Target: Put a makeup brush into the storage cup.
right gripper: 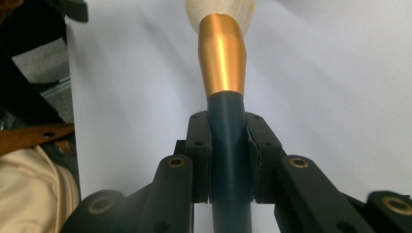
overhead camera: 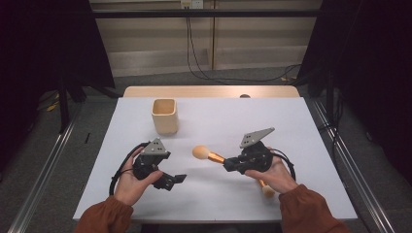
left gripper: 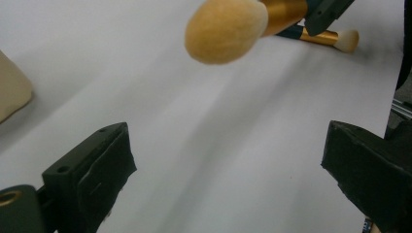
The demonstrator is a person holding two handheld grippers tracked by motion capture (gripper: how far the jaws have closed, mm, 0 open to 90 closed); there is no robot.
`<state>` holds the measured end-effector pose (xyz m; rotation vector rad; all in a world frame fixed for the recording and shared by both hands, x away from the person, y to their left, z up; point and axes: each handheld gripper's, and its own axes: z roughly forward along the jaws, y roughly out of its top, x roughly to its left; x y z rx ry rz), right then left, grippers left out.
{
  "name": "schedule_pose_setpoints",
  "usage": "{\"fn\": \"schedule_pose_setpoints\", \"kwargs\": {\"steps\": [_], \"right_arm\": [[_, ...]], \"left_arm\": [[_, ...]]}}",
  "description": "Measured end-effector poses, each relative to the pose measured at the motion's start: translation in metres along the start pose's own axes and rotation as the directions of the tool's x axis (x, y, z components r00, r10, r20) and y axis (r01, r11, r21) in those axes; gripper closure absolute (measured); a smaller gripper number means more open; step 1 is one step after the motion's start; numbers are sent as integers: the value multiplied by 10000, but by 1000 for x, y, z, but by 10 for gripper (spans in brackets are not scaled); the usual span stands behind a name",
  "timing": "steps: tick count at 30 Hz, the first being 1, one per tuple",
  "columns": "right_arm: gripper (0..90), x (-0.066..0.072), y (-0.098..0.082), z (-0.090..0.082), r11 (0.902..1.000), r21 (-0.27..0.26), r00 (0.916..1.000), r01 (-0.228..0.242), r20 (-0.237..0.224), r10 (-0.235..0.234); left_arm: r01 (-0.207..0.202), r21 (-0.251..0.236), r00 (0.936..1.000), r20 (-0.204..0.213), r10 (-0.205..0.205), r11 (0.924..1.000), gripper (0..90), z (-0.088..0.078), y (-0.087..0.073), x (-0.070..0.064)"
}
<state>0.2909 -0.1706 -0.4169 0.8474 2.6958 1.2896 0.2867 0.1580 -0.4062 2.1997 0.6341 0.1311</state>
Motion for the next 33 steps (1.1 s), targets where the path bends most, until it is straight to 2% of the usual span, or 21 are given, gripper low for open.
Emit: {"fn": "schedule_pose_setpoints", "kwargs": {"steps": [4,13,16,21,28,30,33], "right_arm": [[754,-1,-4,-1,9979,-605,9998,-216,4,216],[754,2,-3,0,9881,-1519,9997,-226,78,241],[754,3,-4,0,9822,-1870,9996,-194,168,229],[754,4,-3,-2,9670,-2547,9993,-103,328,193],[754,5,-6,-4,9544,-2984,9994,35,332,67],[754,6,-7,-5,9464,-3229,9996,89,268,-3],[754,8,-7,-6,9358,-3521,9996,179,251,-97]], "left_arm": [[34,-73,9999,-119,-35,10000,40,1,-3,0],[31,-193,9999,-123,-34,9998,41,2,-2,-2],[52,-269,10000,-80,-54,9996,41,2,-2,-2],[-23,-464,9995,-311,8,9989,42,0,-2,-2],[-75,-612,9994,-345,54,9981,41,0,-2,-4],[-181,-664,9990,-427,153,9976,41,0,-2,-5],[-194,-773,9993,-331,169,9968,40,0,-2,-5]]}}
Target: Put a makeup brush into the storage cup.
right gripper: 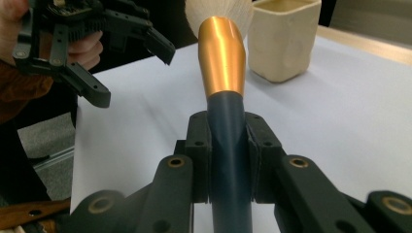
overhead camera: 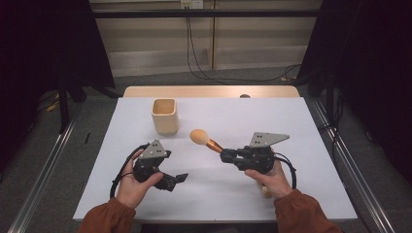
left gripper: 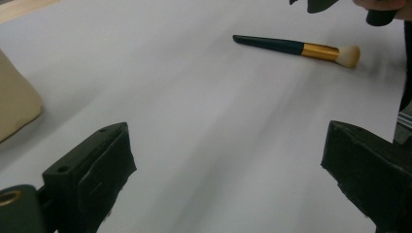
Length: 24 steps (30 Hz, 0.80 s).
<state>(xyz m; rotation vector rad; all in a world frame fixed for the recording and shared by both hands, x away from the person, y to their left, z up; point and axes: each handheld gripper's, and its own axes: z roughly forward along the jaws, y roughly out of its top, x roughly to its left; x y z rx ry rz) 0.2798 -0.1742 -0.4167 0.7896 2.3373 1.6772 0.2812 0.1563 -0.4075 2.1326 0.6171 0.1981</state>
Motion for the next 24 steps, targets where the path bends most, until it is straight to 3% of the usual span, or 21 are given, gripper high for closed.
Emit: {"fn": "schedule_pose_setpoints", "kwargs": {"steps": [11,16,20,22,24], "right_arm": [[754,3,1,-2,9959,-903,9998,56,-180,-72],[754,4,2,-2,9934,-1146,9992,84,-370,-127],[754,5,2,-2,9929,-1177,9984,147,-517,-209],[754,5,2,-2,9928,-1187,9981,148,-573,-217],[754,6,2,-1,9929,-1177,9977,152,-633,-228]], "left_arm": [[-73,-621,10000,-57,70,9980,40,1,-1,-2],[-216,-1269,9998,-35,213,9917,40,4,1,-5],[11,-1752,9993,382,57,9845,40,11,4,-8],[-85,-2037,9994,324,154,9790,46,14,5,-9],[47,-2243,9980,618,94,9745,44,17,7,-11]]}}
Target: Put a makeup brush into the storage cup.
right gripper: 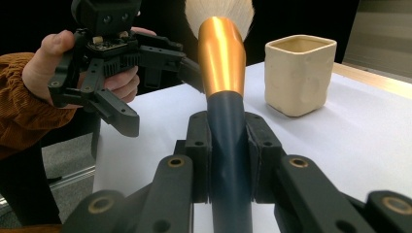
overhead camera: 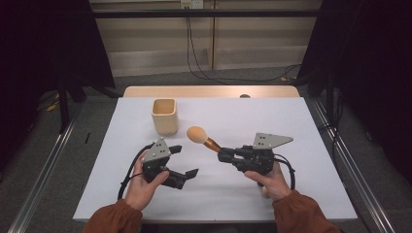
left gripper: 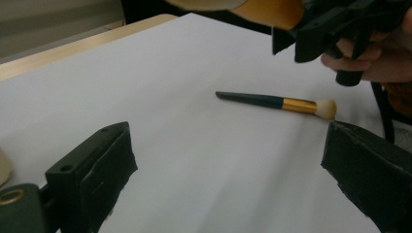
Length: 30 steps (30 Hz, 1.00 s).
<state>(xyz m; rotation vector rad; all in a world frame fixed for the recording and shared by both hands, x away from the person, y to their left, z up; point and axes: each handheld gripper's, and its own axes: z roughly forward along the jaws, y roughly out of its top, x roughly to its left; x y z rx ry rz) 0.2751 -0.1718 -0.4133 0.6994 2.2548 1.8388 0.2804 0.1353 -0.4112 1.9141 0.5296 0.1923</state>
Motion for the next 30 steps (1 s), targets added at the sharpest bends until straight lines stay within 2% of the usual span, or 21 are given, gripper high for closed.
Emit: {"fn": "schedule_pose_setpoints", "kwargs": {"steps": [7,10,11,14,17,21,30], "right_arm": [[754,0,0,0,10000,-29,9999,34,-135,-34],[754,1,1,0,10000,-22,9998,58,-178,-59],[754,1,1,0,10000,-29,9998,64,-208,-65],[754,1,1,1,10000,-8,9997,99,-227,-99],[753,1,1,1,10000,0,9996,100,-251,-100],[754,1,1,1,9999,-31,9995,145,-294,-146],[753,1,1,0,9998,-107,9994,195,-290,-198]], "left_arm": [[262,-303,9976,650,-242,9992,48,8,5,-3],[248,-380,9987,451,-230,9990,45,11,8,-4],[369,-444,9979,543,-345,9983,46,12,11,-3],[364,-672,9967,742,-314,9971,49,12,14,-3],[281,-921,9935,1121,-177,9954,52,16,17,-5],[90,-1007,9943,1068,18,9949,76,21,21,-9],[388,-1437,9925,1205,-214,9889,208,28,25,-11]]}}
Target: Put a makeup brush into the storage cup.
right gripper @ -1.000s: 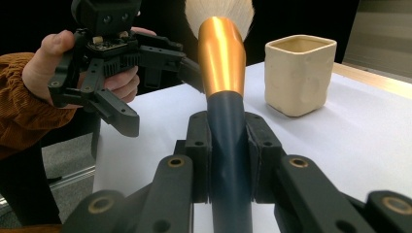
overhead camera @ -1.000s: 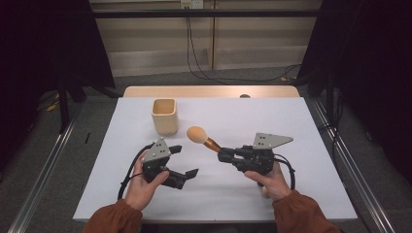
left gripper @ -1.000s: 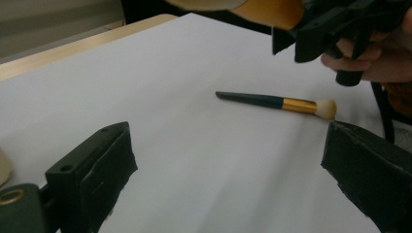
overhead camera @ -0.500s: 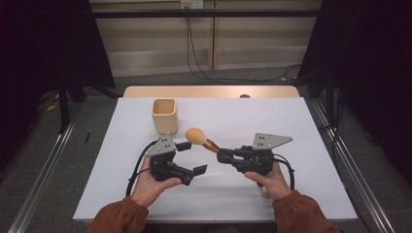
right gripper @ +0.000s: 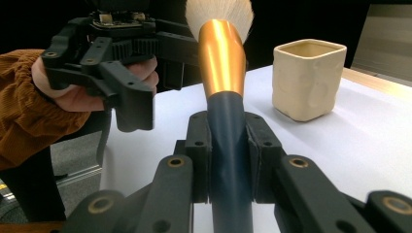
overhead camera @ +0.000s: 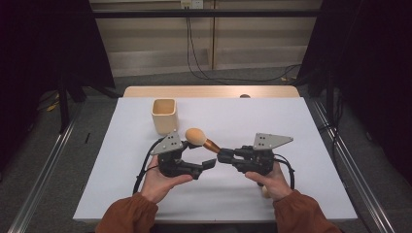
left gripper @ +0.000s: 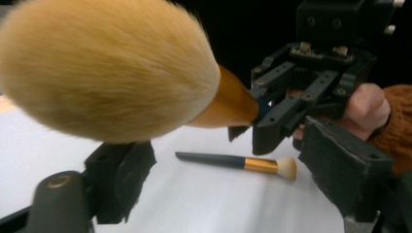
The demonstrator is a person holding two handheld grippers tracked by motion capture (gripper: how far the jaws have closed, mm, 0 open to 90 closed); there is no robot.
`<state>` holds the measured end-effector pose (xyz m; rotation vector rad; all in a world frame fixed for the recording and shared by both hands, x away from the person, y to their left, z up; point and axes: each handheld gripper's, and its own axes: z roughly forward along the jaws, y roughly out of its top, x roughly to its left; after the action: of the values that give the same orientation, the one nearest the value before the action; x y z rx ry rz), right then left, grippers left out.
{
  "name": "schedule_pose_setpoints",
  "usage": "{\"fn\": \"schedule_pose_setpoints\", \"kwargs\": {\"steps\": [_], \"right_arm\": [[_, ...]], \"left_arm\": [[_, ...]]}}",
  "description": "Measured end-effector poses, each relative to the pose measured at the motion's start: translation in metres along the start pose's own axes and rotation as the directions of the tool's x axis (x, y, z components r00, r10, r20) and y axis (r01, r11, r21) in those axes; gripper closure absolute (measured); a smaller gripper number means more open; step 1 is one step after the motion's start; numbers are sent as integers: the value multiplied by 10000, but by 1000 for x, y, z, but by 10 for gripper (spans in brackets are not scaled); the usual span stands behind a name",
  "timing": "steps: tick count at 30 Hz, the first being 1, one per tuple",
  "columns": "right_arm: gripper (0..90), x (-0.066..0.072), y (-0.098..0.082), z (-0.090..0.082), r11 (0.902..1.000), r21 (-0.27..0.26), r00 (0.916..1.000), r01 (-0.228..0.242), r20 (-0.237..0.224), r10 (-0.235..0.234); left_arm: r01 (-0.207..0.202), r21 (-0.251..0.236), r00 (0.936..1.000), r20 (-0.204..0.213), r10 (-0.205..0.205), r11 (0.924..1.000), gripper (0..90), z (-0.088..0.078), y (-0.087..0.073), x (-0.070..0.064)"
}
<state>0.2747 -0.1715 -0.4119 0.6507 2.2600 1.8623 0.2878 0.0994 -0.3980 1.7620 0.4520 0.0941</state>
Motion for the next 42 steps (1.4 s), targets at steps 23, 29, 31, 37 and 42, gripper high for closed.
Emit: {"fn": "schedule_pose_setpoints", "kwargs": {"steps": [23,29,31,37,42], "right_arm": [[753,3,-2,4,9999,96,9999,142,-49,-142],[752,2,-4,4,9997,167,9999,173,-16,-172],[752,2,-4,5,9997,189,9999,147,-20,-147],[750,3,-5,6,9996,232,9998,178,-53,-176],[752,3,-5,7,9997,213,9999,148,-65,-147]], "left_arm": [[1424,-701,9890,501,-1390,9873,523,5,1,9],[1613,-629,9854,647,-1573,9849,558,5,2,10],[1672,-613,9840,728,-1627,9840,574,4,2,10],[1740,-551,9821,834,-1691,9832,615,4,3,8],[1780,-650,9817,804,-1727,9819,617,4,3,8]]}}
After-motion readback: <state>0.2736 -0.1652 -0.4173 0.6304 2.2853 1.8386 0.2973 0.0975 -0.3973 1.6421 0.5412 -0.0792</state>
